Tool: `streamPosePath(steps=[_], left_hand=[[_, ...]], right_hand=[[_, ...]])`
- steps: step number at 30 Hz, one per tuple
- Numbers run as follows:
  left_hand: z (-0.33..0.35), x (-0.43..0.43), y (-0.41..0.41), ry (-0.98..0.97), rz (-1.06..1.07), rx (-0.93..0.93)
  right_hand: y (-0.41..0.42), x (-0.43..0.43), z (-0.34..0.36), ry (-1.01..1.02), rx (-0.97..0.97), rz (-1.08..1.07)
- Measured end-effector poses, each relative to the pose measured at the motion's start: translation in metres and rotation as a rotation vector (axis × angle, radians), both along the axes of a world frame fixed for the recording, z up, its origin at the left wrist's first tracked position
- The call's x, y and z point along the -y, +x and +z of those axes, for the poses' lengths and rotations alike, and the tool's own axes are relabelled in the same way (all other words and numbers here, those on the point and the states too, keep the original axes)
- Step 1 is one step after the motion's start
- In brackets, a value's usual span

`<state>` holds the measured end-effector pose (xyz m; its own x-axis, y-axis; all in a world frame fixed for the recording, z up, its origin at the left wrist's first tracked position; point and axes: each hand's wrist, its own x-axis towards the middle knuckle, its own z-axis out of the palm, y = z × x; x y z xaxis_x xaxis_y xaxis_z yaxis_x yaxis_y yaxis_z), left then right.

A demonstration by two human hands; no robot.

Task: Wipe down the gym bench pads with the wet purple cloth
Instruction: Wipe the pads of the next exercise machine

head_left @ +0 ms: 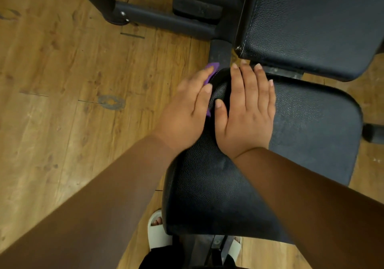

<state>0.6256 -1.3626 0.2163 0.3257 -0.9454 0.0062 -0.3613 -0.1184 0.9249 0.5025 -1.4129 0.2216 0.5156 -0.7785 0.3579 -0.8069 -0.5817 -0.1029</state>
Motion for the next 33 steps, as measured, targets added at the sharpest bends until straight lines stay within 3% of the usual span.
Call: streamPosePath(steps=[3, 8, 13, 19, 25, 27, 30, 33], left_hand=[[-0.001, -0.008, -0.010, 0.029, 0.102, 0.135], [0.009, 0.025, 0.000, 0.232, 0.130, -0.081], [0.002, -0.044, -0.034, 0.174, 0.269, 0.172], [0.005, 0.000, -0.014, 0.330, 0.261, 0.034], [0.004, -0.023, -0.028, 0.183, 0.287, 0.178], [0.007, -0.012, -0.022, 0.232, 0.279, 0.114], [0.019, 0.004, -0.007, 0.465, 0.250, -0.186], [0.017, 0.002, 0.003, 0.514, 0.237, -0.319]], right_hand=[[0.000, 0.000, 0.000, 0.002, 0.006, -0.001], [-0.001, 0.000, -0.001, -0.005, 0.009, 0.002], [-0.001, -0.001, 0.001, 0.013, 0.027, 0.004], [-0.002, -0.002, -0.002, -0.008, 0.026, 0.003], [-0.002, -0.002, -0.001, -0.011, 0.041, 0.005], [-0.002, -0.003, -0.001, -0.005, 0.038, 0.004], [-0.001, -0.002, -0.001, -0.008, 0.028, 0.005], [-0.001, -0.003, -0.001, -0.012, 0.026, 0.003]])
